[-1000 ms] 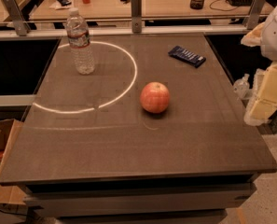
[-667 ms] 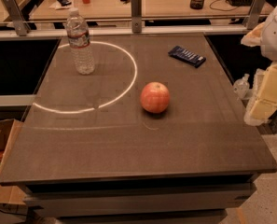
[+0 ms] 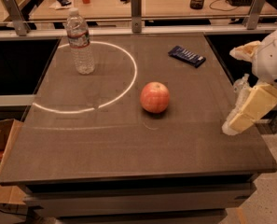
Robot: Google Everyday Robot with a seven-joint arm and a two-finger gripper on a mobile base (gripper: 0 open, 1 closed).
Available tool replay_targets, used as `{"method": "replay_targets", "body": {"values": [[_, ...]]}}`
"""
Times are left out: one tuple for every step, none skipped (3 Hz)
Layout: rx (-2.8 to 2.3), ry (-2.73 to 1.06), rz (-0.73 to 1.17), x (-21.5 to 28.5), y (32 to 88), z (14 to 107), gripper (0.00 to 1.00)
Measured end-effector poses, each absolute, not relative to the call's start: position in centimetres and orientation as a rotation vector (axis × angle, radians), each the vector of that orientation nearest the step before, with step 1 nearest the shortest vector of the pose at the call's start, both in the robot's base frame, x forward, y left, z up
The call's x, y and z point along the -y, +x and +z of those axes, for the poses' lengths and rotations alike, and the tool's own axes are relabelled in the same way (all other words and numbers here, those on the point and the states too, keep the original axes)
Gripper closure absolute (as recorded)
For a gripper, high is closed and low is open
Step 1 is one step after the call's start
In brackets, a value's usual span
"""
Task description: Pick apple
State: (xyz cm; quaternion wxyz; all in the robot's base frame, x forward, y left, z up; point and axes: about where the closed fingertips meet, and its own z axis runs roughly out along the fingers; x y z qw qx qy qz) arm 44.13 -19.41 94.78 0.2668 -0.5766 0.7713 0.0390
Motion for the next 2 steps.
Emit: {"method": "replay_targets", "body": {"values": [[-1.93,-1.503,0.209,17.4,44.5,93.4,0.0],[-1.876,-1.423,0.259,16.0,45.9,92.1,0.0]]}}
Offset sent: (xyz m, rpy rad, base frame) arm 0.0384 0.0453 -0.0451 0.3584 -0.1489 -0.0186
